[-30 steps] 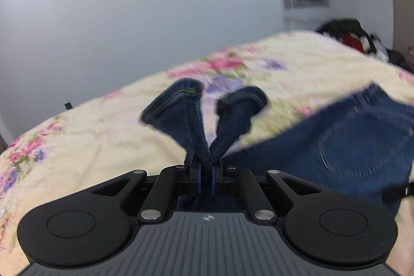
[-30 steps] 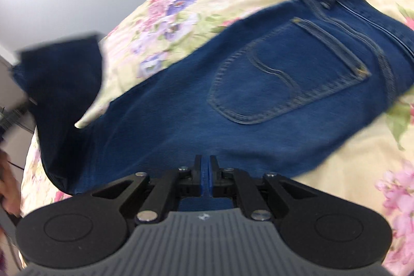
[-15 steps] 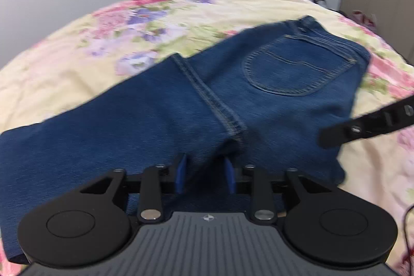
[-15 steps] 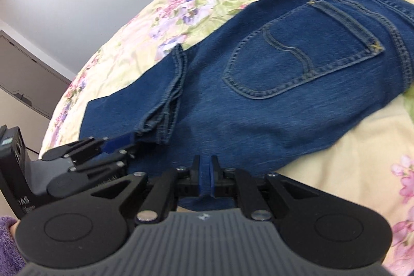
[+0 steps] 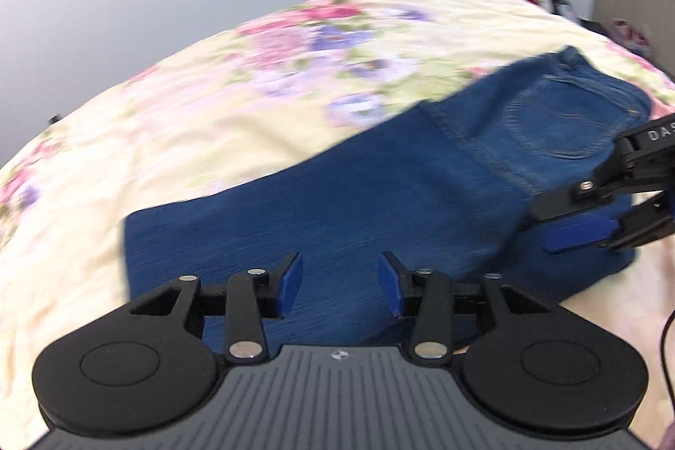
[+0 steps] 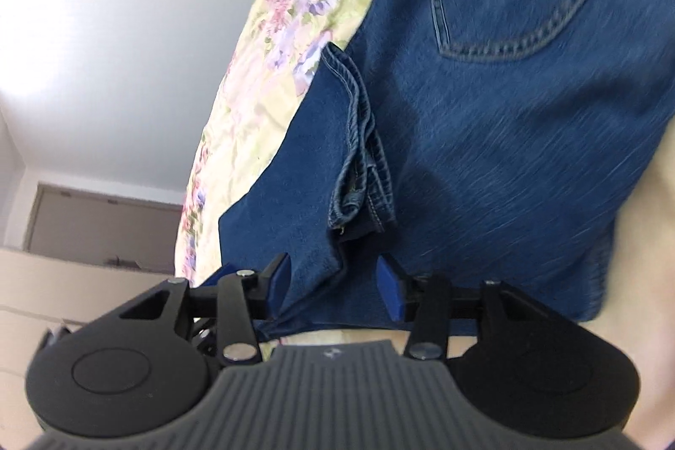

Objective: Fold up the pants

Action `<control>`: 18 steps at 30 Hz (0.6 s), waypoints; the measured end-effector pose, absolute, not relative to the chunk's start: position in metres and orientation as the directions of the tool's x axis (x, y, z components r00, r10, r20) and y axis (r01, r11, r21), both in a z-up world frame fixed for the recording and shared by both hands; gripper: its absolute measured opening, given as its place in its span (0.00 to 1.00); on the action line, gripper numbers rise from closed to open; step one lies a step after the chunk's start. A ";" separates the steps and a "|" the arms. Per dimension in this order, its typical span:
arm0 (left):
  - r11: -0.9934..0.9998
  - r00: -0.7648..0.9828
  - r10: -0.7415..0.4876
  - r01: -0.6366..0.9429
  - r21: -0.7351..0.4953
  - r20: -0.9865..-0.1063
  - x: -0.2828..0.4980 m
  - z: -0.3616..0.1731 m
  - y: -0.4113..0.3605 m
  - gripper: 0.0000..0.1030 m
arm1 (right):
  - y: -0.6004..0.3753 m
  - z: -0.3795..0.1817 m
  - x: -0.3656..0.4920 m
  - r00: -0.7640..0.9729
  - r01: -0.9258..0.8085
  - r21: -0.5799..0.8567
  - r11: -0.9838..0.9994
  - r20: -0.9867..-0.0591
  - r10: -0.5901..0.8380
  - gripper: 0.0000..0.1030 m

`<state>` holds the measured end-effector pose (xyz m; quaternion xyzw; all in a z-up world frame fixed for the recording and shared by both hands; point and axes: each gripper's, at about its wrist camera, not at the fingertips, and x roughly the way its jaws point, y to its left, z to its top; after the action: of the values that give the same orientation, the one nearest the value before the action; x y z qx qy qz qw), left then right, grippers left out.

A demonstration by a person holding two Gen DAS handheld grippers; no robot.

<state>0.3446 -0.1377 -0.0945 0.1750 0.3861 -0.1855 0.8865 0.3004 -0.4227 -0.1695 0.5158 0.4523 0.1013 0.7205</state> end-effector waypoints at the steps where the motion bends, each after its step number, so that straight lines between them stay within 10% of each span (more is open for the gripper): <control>1: 0.882 0.642 -0.175 0.440 0.171 -0.747 0.346 -0.094 -0.127 0.48 | -0.420 -0.174 0.304 0.576 0.341 0.836 0.429 -0.547 0.608 0.42; 10: 0.962 0.666 -0.098 0.253 0.100 -0.739 0.356 -0.093 -0.046 0.49 | -0.415 -0.201 0.324 0.641 0.482 0.823 0.301 -0.565 0.520 0.24; 18: 0.973 0.681 -0.097 0.218 0.075 -0.726 0.350 -0.092 -0.020 0.48 | -0.397 -0.146 0.342 0.667 0.317 0.748 0.584 -0.613 0.424 0.10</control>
<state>0.3498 -0.0198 -0.0918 0.0778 0.3902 -0.0863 0.9134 0.3424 -0.3972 -0.1463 0.4551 0.4068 0.0338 0.7914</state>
